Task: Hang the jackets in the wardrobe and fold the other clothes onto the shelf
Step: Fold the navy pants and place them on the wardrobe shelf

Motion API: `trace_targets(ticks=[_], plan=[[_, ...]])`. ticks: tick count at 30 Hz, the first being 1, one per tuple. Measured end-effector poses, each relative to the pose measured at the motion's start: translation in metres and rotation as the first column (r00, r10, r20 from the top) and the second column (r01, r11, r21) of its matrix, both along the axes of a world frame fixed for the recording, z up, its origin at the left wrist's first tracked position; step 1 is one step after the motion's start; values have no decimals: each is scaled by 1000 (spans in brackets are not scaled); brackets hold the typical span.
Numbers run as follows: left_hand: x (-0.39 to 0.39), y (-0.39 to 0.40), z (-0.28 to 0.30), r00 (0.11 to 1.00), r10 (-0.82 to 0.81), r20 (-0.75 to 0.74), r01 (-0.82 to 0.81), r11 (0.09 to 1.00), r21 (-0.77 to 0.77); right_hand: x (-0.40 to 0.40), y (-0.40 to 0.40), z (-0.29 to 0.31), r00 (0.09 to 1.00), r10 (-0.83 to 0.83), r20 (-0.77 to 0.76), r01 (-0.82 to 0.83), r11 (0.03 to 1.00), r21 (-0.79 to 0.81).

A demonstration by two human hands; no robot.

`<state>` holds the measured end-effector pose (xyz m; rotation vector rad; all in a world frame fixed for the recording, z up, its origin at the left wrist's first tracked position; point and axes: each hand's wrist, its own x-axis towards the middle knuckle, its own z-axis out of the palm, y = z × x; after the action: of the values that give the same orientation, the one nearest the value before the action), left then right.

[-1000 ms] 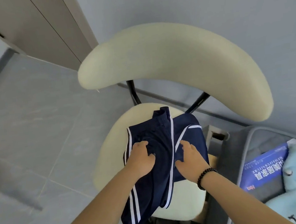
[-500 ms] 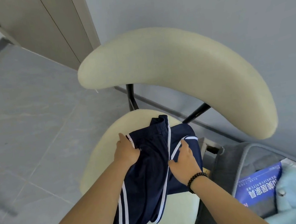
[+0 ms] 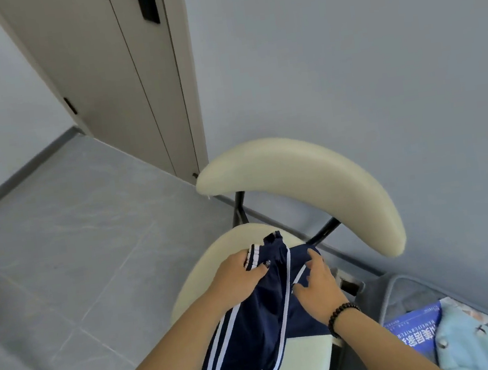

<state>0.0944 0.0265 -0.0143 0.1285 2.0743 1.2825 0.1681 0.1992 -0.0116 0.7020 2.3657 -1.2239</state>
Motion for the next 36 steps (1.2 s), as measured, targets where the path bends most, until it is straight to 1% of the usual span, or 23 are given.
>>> trace_targets(ticks=[4, 6, 10, 14, 17, 23, 27, 31, 33, 36], plan=[[9, -20, 78, 994, -66, -85, 73, 994, 85, -8, -17, 65, 991, 69, -117, -60, 995, 76], [12, -29, 117, 987, -87, -135, 104, 987, 120, -10, -25, 100, 972, 155, -176, -138, 985, 105], [15, -53, 192, 962, -100, -253, 138, 981, 137, -10, -43, 168, 899, 331, -287, -292, 941, 170], [20, -89, 260, 915, -88, -393, 151, 979, 133, -7, -63, 226, 818, 382, -430, -311, 923, 229], [28, -120, 301, 882, -38, -469, 123, 981, 151, -7, -80, 261, 806, 378, -455, -309, 925, 222], [50, -189, 354, 787, 205, -582, -62, 965, 256, -18, -127, 302, 720, 442, -535, -397, 895, 206], [64, -236, 373, 724, 352, -593, -203, 930, 305, -34, -163, 324, 638, 535, -553, -462, 841, 282], [77, -278, 388, 641, 520, -565, -341, 852, 398, -56, -197, 340, 543, 631, -554, -516, 771, 373], [86, -294, 394, 585, 594, -552, -403, 804, 437, -67, -212, 345, 492, 660, -568, -545, 742, 390], [104, -314, 399, 524, 656, -544, -496, 754, 431, -80, -237, 348, 424, 694, -582, -594, 698, 400]])
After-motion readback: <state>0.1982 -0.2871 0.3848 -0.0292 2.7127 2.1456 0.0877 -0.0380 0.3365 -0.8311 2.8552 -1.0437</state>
